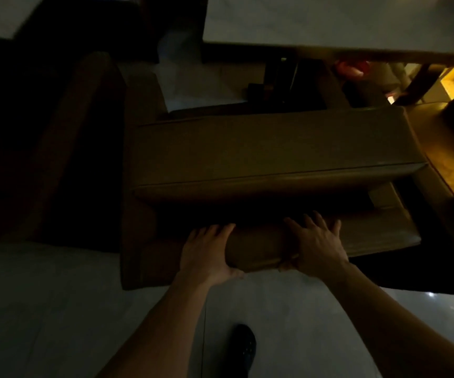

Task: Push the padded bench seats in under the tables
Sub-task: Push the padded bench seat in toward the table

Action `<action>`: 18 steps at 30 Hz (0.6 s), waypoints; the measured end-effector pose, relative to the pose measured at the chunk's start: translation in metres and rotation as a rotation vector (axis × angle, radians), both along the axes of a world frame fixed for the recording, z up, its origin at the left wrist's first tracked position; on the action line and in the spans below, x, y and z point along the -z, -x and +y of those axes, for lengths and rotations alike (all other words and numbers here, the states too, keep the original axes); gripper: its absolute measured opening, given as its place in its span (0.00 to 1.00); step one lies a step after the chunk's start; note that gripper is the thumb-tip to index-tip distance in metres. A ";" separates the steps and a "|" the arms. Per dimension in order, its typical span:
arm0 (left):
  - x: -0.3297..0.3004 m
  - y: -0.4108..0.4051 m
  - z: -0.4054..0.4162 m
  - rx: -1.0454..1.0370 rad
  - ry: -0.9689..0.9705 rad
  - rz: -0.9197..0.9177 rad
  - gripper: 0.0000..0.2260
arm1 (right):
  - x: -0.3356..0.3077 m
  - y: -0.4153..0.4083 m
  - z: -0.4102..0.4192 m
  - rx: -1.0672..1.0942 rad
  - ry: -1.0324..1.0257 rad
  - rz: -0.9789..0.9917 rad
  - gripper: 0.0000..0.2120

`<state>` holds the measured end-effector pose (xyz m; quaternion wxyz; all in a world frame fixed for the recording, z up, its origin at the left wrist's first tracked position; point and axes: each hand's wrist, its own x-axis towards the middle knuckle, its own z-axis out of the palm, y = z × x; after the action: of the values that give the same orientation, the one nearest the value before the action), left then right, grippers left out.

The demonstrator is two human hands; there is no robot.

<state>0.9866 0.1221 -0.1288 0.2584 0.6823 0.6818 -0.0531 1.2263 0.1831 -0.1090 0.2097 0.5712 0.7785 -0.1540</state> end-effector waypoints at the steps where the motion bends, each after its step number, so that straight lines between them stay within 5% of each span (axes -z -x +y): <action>1: 0.001 0.003 -0.004 0.002 -0.006 0.001 0.51 | 0.001 0.002 -0.005 0.002 0.004 0.005 0.56; 18: 0.001 0.075 -0.095 0.084 -0.057 0.008 0.48 | 0.010 0.063 -0.110 0.081 0.100 0.057 0.58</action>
<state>0.9113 0.0268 -0.1299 0.2338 0.7172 0.6547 -0.0471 1.1638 0.0730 -0.1195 0.2092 0.5864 0.7518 -0.2172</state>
